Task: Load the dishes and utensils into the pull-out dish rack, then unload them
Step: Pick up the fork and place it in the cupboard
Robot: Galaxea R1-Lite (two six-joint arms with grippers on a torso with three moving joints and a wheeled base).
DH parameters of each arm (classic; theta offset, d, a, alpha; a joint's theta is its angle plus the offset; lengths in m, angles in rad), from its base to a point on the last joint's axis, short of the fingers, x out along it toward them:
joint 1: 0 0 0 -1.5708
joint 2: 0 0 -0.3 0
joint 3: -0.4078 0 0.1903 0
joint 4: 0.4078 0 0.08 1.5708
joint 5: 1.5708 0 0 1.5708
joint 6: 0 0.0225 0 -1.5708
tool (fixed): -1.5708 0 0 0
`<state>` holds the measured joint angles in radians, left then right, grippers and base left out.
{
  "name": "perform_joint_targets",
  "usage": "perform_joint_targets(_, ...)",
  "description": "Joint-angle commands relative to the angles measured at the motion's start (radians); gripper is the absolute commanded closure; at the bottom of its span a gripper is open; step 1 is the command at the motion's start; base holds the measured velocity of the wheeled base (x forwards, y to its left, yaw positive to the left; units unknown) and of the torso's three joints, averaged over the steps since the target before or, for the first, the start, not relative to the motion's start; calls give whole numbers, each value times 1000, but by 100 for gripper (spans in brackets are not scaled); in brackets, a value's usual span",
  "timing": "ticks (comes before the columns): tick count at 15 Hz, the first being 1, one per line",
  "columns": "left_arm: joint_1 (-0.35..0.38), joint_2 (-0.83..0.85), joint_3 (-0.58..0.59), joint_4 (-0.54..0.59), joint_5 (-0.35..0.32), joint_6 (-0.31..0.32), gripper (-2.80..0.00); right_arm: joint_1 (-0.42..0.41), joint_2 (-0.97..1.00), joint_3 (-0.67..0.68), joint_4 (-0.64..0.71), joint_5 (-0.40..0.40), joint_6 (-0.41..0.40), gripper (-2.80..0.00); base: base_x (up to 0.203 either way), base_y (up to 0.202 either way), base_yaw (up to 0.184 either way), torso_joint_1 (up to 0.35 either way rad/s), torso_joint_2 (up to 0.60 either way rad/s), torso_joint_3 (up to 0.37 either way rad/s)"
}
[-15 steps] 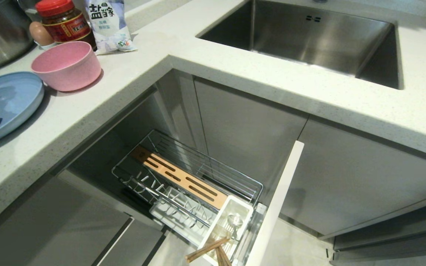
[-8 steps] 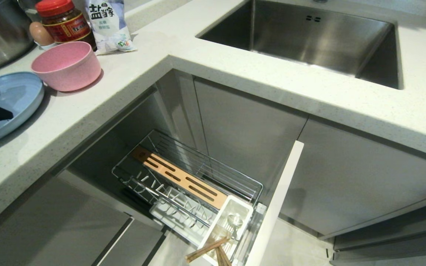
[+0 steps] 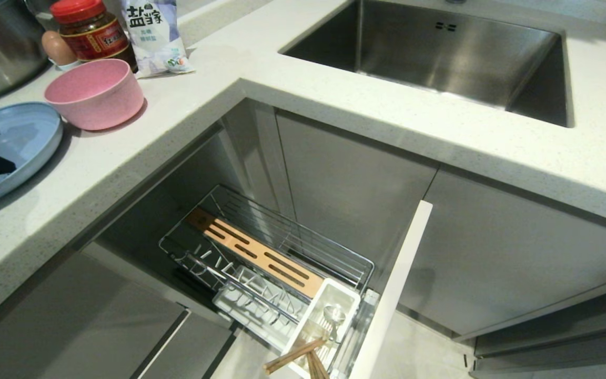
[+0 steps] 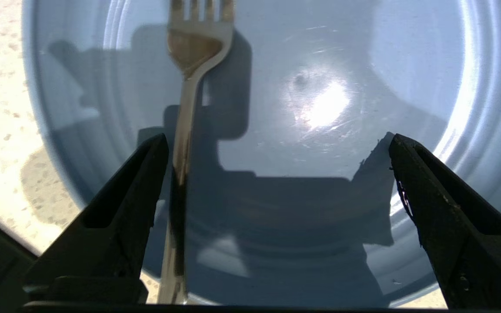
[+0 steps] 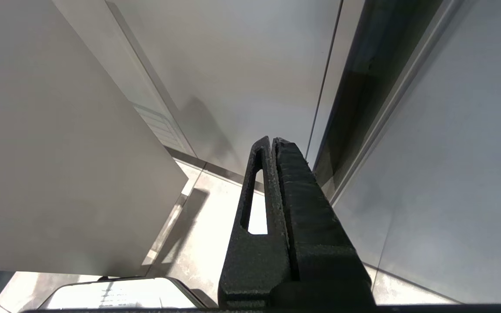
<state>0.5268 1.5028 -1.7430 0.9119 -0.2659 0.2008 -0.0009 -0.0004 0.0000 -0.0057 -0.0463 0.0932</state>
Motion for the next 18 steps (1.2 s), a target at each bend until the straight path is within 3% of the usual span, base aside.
perform_joint_targets(1, 2, -3, -1, 4, 69, -1, -280, 0, -4, 0, 0, 0, 0, 0, 0, 0, 0, 0, 0, 0)
perform_joint_targets(4, 1, -4, 0, 3, 99, -4, -280, 0, -4, 0, 0, 0, 0, 0, 0, 0, 0, 0, 0, 0)
perform_joint_targets(5, 1, -4, 0, 2, 99, -4, 0, 0, -4, 0, 0, 0, 0, 0, 0, 0, 0, 0, 0, 0)
perform_joint_targets(18, -1, -6, 0, 1, 93, -1, 0, 0, -4, 0, 0, -1, 0, 0, 0, 0, 0, 0, 0, 0)
